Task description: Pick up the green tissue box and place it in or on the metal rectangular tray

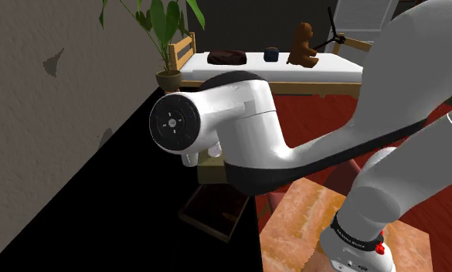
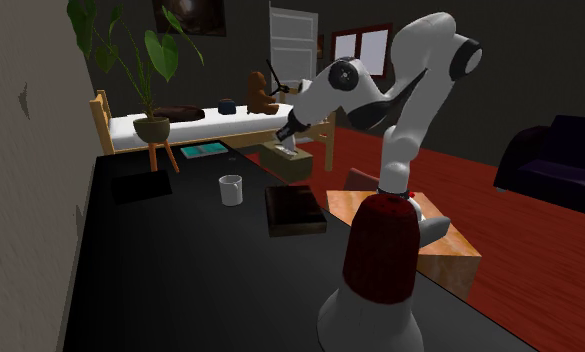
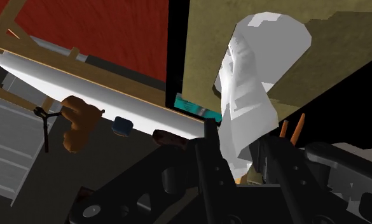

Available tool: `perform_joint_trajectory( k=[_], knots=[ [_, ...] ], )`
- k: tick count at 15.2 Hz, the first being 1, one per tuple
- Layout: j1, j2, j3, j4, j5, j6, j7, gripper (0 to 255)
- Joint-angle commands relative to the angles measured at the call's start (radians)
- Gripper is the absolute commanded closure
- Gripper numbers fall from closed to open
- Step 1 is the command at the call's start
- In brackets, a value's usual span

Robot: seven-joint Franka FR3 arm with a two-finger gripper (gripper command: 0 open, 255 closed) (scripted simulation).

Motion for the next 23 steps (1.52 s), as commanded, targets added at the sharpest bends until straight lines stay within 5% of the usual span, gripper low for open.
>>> perform_joint_trajectory(
  k=[1, 23],
  knots=[
    [0.042, -0.081, -0.051, -0.07, 0.042, 0.033, -0.027, 255],
    [-0.04, 0.098, 0.089, -0.197, -0.087, 0.143, 0.26, 255]
  ],
)
